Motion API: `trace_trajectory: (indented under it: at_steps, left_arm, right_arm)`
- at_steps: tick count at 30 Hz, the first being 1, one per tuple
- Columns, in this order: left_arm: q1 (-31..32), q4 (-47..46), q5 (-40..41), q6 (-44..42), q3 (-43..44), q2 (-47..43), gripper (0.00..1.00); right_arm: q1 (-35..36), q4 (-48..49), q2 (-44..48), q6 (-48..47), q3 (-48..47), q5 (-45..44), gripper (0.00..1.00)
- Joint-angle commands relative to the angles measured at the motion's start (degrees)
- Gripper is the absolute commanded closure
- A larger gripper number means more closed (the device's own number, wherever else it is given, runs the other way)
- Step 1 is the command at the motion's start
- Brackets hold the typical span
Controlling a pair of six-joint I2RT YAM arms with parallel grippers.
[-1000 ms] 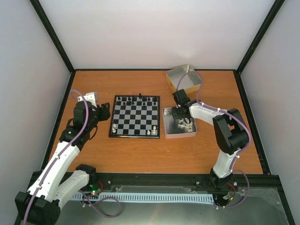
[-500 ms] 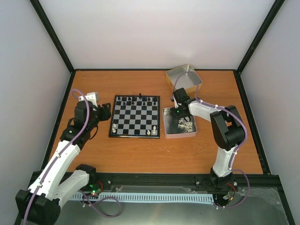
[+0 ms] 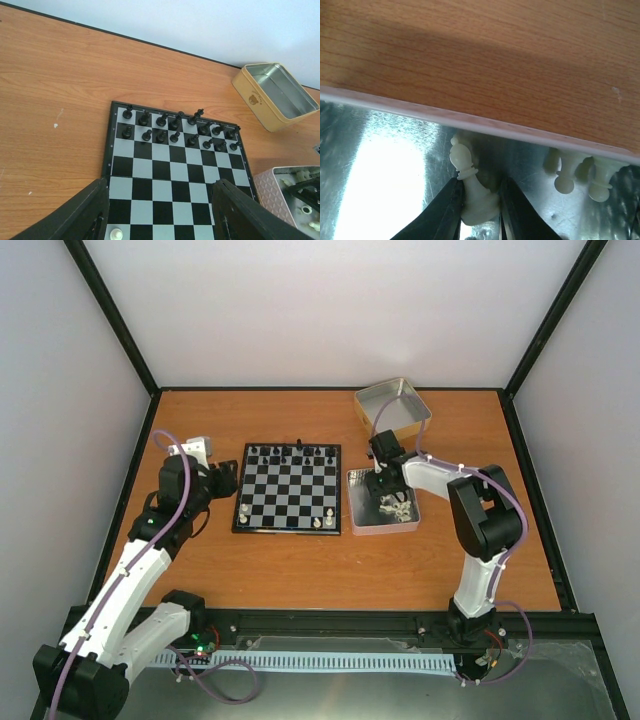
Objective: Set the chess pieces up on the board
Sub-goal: Pick up the chess piece from the storage box.
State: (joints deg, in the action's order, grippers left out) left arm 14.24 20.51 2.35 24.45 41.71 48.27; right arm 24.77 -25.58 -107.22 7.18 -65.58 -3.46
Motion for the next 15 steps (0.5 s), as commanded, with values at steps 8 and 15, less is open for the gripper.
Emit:
trace_trajectory:
  at_steps: [8, 15]
  left_arm:
    - [-0.4, -9.3, -22.6, -3.4, -1.9, -0.2, 0.35]
    - [-0.2, -17.5, -41.2, 4.3, -2.5, 6.2, 0.28]
  right_arm:
    - [2.3, 7.4, 16.3, 1.3, 9.1, 3.7, 0.85]
    - [8.9, 15.5, 27.9, 3.4, 14.5, 17.7, 0.84]
